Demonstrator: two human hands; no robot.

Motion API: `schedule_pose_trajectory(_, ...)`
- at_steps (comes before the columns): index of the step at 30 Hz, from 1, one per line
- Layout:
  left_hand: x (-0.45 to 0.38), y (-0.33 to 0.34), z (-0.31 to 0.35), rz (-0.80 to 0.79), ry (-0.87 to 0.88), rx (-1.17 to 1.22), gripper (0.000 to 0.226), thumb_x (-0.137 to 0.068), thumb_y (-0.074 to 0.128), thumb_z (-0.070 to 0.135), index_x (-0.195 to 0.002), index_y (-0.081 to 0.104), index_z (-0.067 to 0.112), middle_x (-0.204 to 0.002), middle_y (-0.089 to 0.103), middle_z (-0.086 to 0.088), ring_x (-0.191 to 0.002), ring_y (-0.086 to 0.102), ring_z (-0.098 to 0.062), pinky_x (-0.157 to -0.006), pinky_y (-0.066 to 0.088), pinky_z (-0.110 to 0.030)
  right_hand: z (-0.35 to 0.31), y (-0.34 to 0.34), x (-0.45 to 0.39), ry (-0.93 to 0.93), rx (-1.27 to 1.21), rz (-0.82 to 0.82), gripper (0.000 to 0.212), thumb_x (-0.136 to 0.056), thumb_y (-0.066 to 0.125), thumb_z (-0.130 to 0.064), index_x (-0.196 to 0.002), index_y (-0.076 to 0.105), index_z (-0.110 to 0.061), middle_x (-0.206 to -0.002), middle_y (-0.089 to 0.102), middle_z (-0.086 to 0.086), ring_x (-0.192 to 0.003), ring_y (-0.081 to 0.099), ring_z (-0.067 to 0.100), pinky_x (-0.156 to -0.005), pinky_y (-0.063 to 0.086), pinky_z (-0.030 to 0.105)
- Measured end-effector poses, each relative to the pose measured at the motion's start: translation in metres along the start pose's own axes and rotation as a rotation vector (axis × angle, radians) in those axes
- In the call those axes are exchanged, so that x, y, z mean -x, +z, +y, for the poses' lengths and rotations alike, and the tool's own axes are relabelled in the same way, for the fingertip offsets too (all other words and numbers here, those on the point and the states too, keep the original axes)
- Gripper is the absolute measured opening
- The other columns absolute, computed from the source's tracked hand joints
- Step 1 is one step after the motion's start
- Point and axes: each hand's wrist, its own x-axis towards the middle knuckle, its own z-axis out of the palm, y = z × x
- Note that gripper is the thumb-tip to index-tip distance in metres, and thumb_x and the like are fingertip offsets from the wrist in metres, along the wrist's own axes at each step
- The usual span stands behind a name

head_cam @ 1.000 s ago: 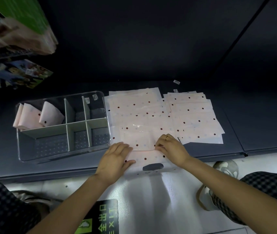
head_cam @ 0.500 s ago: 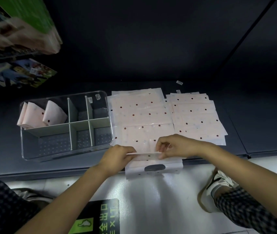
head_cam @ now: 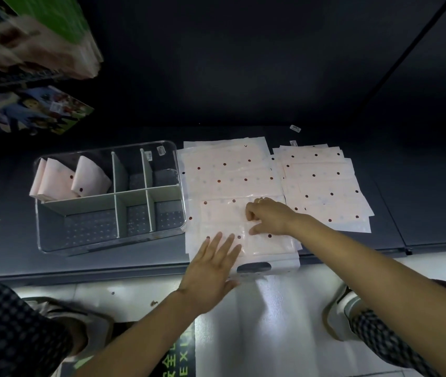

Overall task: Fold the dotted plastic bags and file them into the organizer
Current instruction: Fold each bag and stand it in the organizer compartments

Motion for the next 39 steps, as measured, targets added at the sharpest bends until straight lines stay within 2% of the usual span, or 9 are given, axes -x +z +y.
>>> schedule_pose_trajectory(4, 0.003, 0.013, -0.003, -0.037, 0.015, -0.032, 0.078, -0.092, 0.015, 0.067, -0.144, -0.026, 0.025, -0.149, -0.035, -0.003, -0.135, -0.036, -0.030, -0.110, -0.024, -0.049, -0.009, 0.010, -0.001, -0.010, 0.018, 0.053, 0.040, -0.082, 0.070, -0.028, -0.111, 0.049, -0.012, -0.114, 0.050, 0.006, -0.105, 0.049, 0.023, -0.084, 0.043, 0.034)
schedule_pose_trajectory(10, 0.003, 0.017, -0.005, -0.038, 0.033, -0.038, 0.078, -0.089, 0.017, 0.072, -0.141, -0.029, 0.037, -0.149, -0.036, -0.007, -0.136, -0.036, -0.032, -0.113, -0.019, -0.051, -0.015, 0.011, -0.008, 0.015, 0.062, -0.012, 0.035, -0.083, 0.069, -0.027, -0.110, 0.053, -0.012, -0.114, 0.056, 0.009, -0.110, 0.047, 0.026, -0.091, 0.040, 0.033)
schedule_pose_trajectory(18, 0.002, 0.017, -0.009, -0.045, 0.069, -0.023, 0.081, -0.086, 0.021, 0.075, -0.139, -0.030, 0.040, -0.147, -0.040, -0.004, -0.133, -0.039, -0.030, -0.111, -0.024, -0.047, -0.022, 0.006, -0.009, 0.019, -0.081, -0.060, 0.020, -0.085, 0.064, -0.025, -0.095, 0.048, -0.019, -0.090, 0.050, -0.004, -0.083, 0.047, 0.017, -0.066, 0.036, 0.026)
schedule_pose_trajectory(22, 0.004, 0.007, -0.014, -0.012, 0.068, 0.079, 0.075, -0.089, 0.028, 0.069, -0.147, -0.009, 0.041, -0.153, -0.028, 0.002, -0.137, -0.035, -0.022, -0.111, -0.024, -0.040, -0.021, 0.007, -0.002, 0.004, -0.212, -0.033, 0.014, -0.085, 0.064, -0.021, -0.082, 0.051, -0.018, -0.075, 0.044, -0.007, -0.076, 0.043, 0.013, -0.050, 0.032, 0.014)
schedule_pose_trajectory(26, 0.005, -0.026, -0.009, 0.419, -0.062, 0.421, 0.063, -0.094, 0.047, 0.047, -0.148, 0.022, 0.029, -0.158, 0.011, 0.004, -0.146, 0.000, -0.017, -0.118, -0.002, -0.034, -0.016, -0.006, 0.014, 0.068, -0.530, -0.004, 0.017, -0.087, 0.063, -0.021, -0.077, 0.049, -0.022, -0.077, 0.045, -0.007, -0.067, 0.043, 0.007, -0.056, 0.035, 0.019)
schedule_pose_trajectory(29, -0.001, -0.061, 0.000, 0.727, -0.405, 0.841, 0.059, -0.092, 0.058, 0.032, -0.144, 0.032, 0.021, -0.150, 0.030, 0.001, -0.136, 0.027, -0.013, -0.109, 0.027, -0.029, -0.016, -0.018, 0.034, 0.122, -0.795, 0.108, 0.019, -0.089, 0.063, -0.024, -0.076, 0.049, -0.026, -0.073, 0.045, -0.011, -0.063, 0.044, 0.000, -0.056, 0.033, 0.016)
schedule_pose_trajectory(33, -0.007, -0.093, 0.003, 0.388, -0.640, 1.611, 0.048, -0.091, 0.060, 0.026, -0.134, 0.047, 0.008, -0.123, 0.056, -0.004, -0.110, 0.056, -0.018, -0.088, 0.045, -0.027, -0.027, -0.018, 0.057, 0.141, -1.363, 0.256, 0.007, -0.091, 0.060, -0.016, -0.092, 0.056, -0.011, -0.085, 0.065, 0.003, -0.075, 0.062, 0.016, -0.073, 0.051, 0.030)
schedule_pose_trajectory(36, 0.000, -0.101, 0.007, 0.255, -0.601, 1.784, 0.023, -0.091, 0.062, 0.017, -0.108, 0.065, 0.003, -0.101, 0.069, -0.009, -0.085, 0.066, -0.015, -0.078, 0.054, -0.022, -0.043, -0.014, 0.068, 0.137, -1.544, 0.272, 0.012, -0.091, 0.060, -0.014, -0.101, 0.058, -0.007, -0.091, 0.069, 0.010, -0.081, 0.065, 0.024, -0.082, 0.051, 0.042)
schedule_pose_trajectory(39, 0.008, -0.109, 0.011, 0.340, -0.619, 1.844, 0.008, -0.089, 0.062, 0.007, -0.085, 0.068, 0.003, -0.081, 0.071, -0.006, -0.063, 0.067, -0.008, -0.060, 0.054, -0.017, -0.058, -0.013, 0.075, 0.106, -1.518, 0.294, 0.009, -0.090, 0.061, -0.015, -0.097, 0.059, -0.010, -0.086, 0.070, 0.006, -0.073, 0.067, 0.019, -0.071, 0.055, 0.034)
